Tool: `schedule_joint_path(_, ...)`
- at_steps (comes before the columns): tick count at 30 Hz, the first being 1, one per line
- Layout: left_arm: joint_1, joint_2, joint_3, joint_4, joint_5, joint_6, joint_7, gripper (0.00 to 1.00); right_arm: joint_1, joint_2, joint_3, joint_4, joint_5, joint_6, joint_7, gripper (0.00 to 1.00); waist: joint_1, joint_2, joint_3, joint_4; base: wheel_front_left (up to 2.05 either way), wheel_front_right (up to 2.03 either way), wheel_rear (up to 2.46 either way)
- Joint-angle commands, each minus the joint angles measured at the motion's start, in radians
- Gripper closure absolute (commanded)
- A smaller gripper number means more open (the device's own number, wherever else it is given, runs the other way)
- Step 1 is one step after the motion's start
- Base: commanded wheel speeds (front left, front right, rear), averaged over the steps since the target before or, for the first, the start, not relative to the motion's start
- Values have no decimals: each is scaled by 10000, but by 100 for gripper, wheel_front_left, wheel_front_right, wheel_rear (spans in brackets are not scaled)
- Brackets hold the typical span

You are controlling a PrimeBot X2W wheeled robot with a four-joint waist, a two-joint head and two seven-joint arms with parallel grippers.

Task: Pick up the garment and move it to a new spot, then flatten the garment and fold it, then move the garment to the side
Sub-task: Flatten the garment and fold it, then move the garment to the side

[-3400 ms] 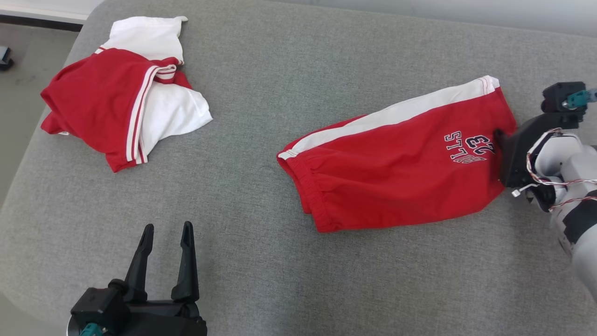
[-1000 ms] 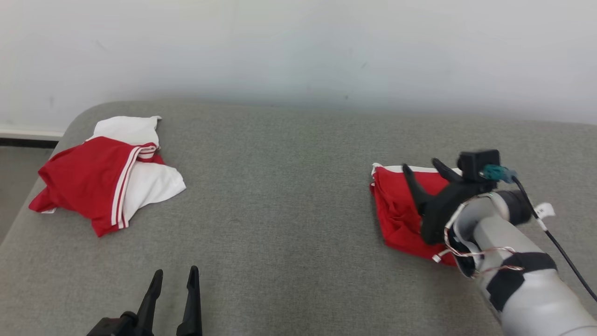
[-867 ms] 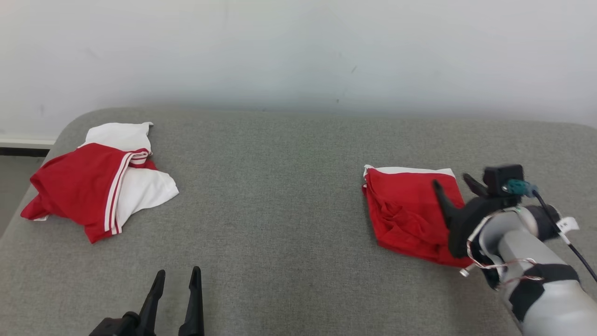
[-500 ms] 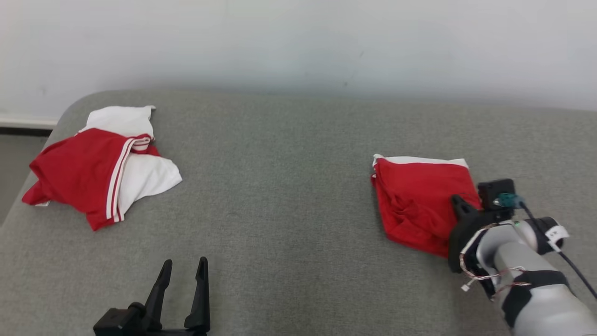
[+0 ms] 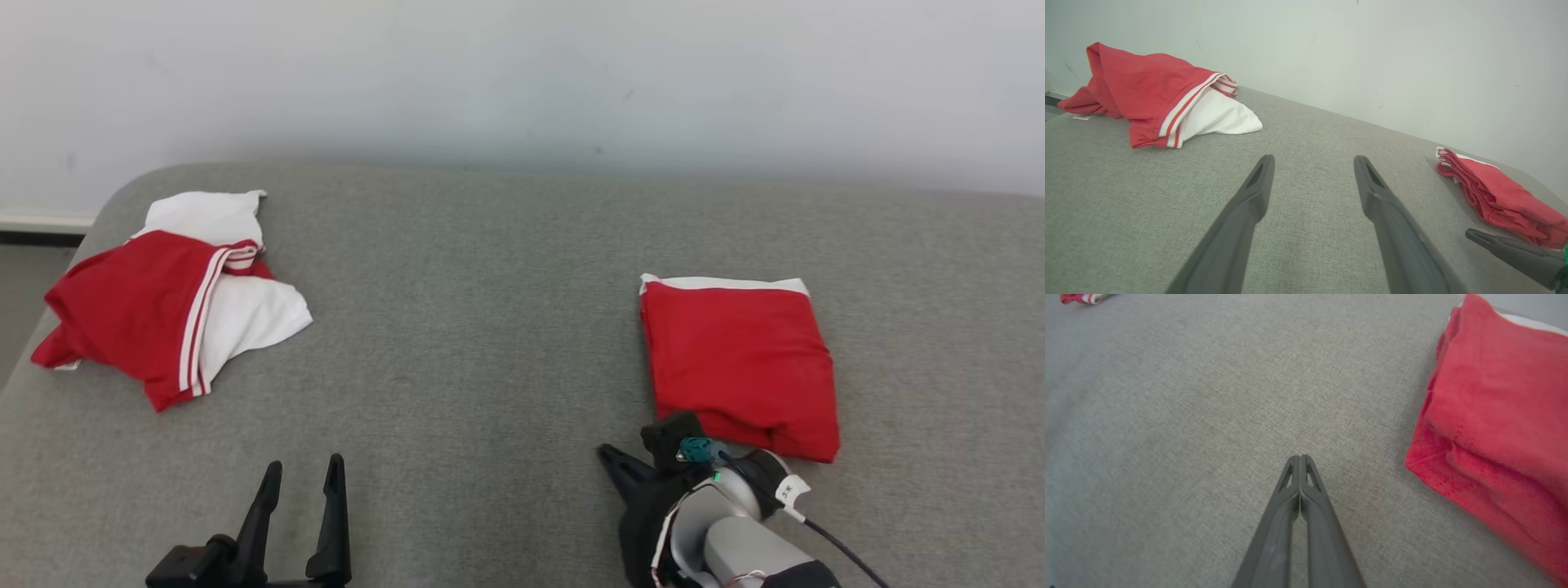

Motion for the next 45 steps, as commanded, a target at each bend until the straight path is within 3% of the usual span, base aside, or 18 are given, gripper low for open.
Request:
schedule_joint_path(1,105,4,44,7,-22,23,-5,0,139,38,82,-341,238,-28,-154,100,-1,-1,-199,-262,0,0,0)
schedule_joint_path(4,175,2,130,-19,5,84,-5,0,398,22,54,-1161,662,-28,-706,100,-1,-1,-359,-537,0,0,0)
schedule_joint_path(9,327,1,320,-133,98,192,-5,0,763,-474,-993,-2282,528,-28,-1591,100,-1,-1,-670,-998,0,0,0)
schedule_joint_path(10,372,5,382,-175,93,229,-5,0,892,-578,-1347,-2558,379,-28,-1671,91,-1,-1,-710,-1088,0,0,0)
schedule_joint_path(11,424,5,422,-215,96,241,-5,0,1075,-685,-1748,-2826,180,-28,-1712,76,-1,-1,-744,-1161,0,0,0)
schedule_joint_path(12,472,2,456,-235,142,253,-5,0,1240,-801,-2159,-3143,-46,-28,-1751,20,-1,-1,-776,-1238,0,0,0)
schedule_joint_path(13,502,1,500,-254,176,257,-5,0,1440,-866,-2590,-3536,-281,-28,-1757,0,-1,-1,-807,-1311,0,0,0)
schedule_joint_path(19,641,2,784,-357,286,297,-5,0,3153,-970,-4936,-5768,-1654,-28,-1756,0,-1,-1,-930,-1685,0,0,0)
schedule_joint_path(25,773,2,1103,-435,475,306,-5,0,4427,-781,-6353,-6572,-2335,-28,-1737,0,-1,-1,-1030,-1918,0,0,0)
schedule_joint_path(32,1033,7,1207,-385,871,138,-5,0,5070,-876,-6472,-6678,-2502,-28,-1737,0,-1,-1,-1135,-2152,0,0,0)
schedule_joint_path(45,1252,4,1225,-240,1005,50,-5,0,5101,-996,-5634,-6436,-1965,-28,-1643,0,-1,-1,-1261,-2160,0,0,0)
